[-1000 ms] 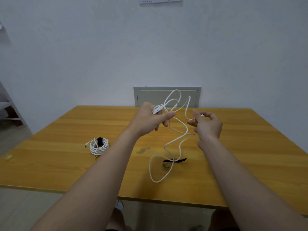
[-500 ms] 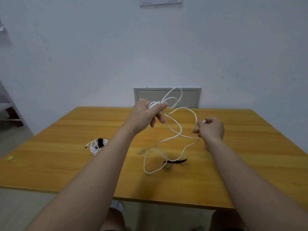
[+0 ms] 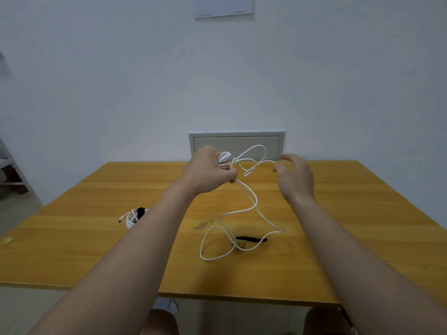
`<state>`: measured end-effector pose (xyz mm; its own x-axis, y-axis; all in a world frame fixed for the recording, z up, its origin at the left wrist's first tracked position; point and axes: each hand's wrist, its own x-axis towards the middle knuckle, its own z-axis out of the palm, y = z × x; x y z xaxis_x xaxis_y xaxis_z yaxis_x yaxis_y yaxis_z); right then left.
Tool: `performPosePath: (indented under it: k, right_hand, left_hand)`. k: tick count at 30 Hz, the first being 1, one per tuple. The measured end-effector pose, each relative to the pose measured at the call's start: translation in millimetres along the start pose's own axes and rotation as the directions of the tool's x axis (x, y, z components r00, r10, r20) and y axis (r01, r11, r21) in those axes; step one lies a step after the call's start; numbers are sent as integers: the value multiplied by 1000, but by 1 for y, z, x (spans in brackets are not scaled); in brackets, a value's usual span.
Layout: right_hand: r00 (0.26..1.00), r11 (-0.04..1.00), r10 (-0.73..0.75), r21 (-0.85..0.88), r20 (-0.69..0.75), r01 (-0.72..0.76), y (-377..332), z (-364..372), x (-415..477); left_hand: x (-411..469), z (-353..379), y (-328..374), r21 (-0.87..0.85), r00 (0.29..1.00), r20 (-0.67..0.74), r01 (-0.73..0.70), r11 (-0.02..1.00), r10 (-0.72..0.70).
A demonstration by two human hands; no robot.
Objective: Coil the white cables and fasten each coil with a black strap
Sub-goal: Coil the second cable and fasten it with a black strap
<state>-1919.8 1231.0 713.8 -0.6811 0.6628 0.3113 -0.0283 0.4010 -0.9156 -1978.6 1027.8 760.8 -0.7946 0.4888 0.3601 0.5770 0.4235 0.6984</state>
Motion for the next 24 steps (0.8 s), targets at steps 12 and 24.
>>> performPosePath:
  k: [12,24]
  right_hand:
    - [907,994,-20,106,421,-27,-8,6,-10]
    - [965,983,28,169,260,-74,-12,0,-5]
  left_hand:
    - [4,-2,2,122,997,59,-49,991,43]
    - [4,5,2,319,998,-53,52,946,-37]
